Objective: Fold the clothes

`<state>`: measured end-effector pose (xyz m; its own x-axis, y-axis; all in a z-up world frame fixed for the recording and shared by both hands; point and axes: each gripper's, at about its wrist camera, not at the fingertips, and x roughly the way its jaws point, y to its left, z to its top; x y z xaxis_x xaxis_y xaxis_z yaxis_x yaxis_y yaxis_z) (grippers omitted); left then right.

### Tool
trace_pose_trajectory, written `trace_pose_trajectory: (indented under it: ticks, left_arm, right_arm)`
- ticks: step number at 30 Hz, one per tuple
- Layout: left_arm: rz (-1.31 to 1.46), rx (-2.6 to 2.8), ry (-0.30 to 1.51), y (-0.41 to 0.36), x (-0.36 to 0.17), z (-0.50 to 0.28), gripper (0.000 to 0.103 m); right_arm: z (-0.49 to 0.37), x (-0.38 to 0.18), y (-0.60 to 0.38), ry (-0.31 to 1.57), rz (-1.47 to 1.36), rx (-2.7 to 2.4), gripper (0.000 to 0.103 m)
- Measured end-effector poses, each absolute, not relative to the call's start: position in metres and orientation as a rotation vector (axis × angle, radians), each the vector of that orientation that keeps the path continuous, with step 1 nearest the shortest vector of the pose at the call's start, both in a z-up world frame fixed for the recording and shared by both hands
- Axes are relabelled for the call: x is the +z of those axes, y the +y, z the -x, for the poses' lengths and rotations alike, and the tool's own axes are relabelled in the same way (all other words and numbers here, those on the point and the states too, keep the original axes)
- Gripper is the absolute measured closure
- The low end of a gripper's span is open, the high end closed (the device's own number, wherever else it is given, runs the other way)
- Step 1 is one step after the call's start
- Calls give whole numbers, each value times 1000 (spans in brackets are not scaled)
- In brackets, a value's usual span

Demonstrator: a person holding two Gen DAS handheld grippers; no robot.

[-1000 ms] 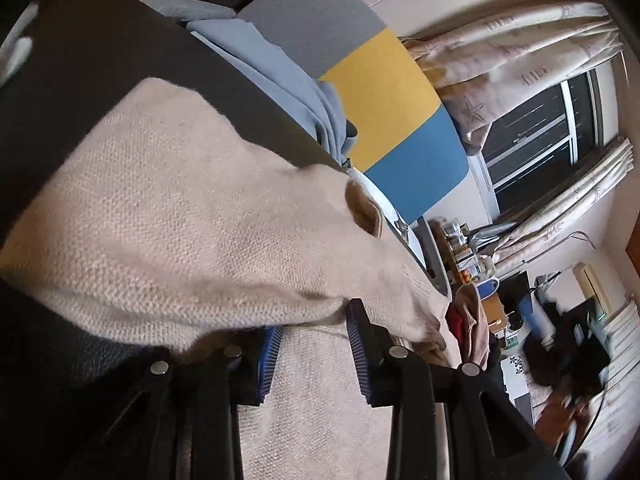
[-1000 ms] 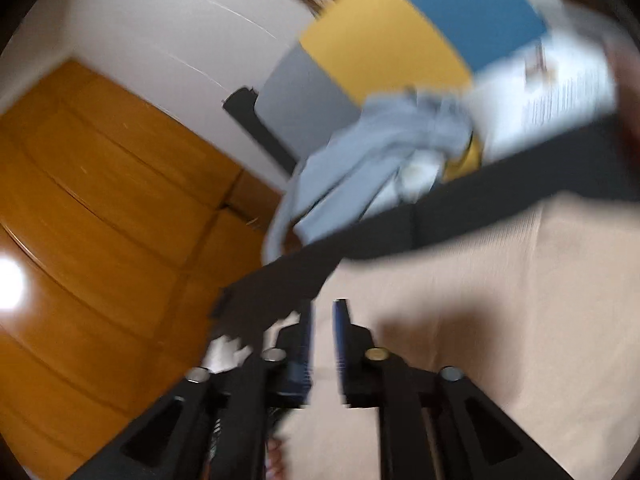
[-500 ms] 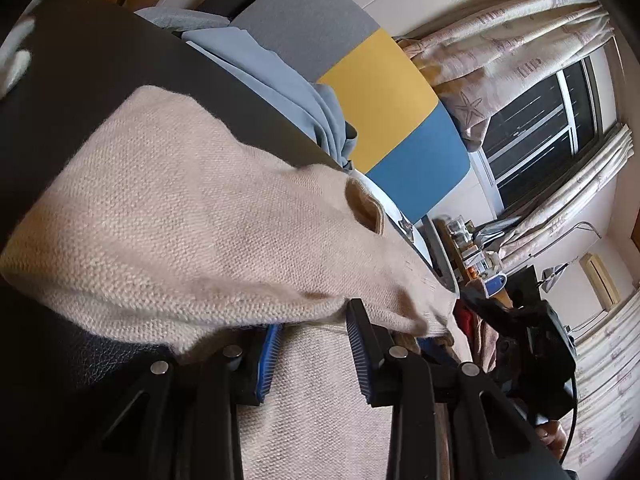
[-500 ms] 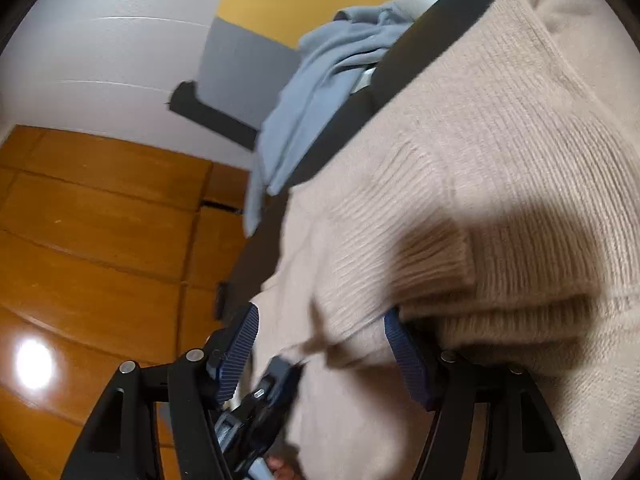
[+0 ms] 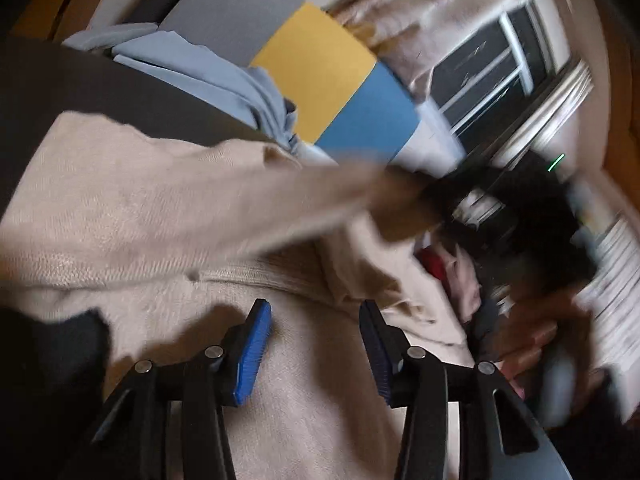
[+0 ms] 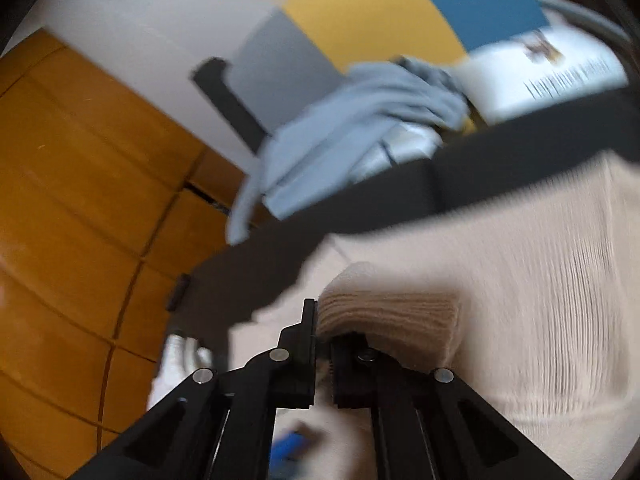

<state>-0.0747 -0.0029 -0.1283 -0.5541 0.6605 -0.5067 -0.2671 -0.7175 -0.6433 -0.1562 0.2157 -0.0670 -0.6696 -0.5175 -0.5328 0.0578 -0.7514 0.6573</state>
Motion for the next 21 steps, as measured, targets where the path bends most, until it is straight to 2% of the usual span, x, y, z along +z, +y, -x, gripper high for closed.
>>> trace_pose_trajectory:
  ticks: [3, 7, 10, 14, 18, 21]
  left_arm:
    - [1058, 2364, -698, -4, -123, 93, 56]
    - [1064, 2477, -860, -37, -121, 111, 56]
    - [1094, 2489, -834, -48, -122, 111, 56]
    - [1118, 2496, -734, -45, -127, 93, 56]
    - [1137, 2439, -787, -44, -140, 77, 56]
    - [1120, 2386, -881, -50, -141, 67, 56]
  right_arm:
    - [159, -26, 215, -852, -931, -2433, 98]
    - [149, 21, 232, -789, -757, -2492, 98]
    - [139, 25, 260, -798, -722, -2543, 98]
    - [116, -14, 309, -827, -814, -2629, 98]
    - [91, -95, 356, -985, -1002, -2655, 98]
    - [77, -152, 377, -1175, -1081, -2554, 97]
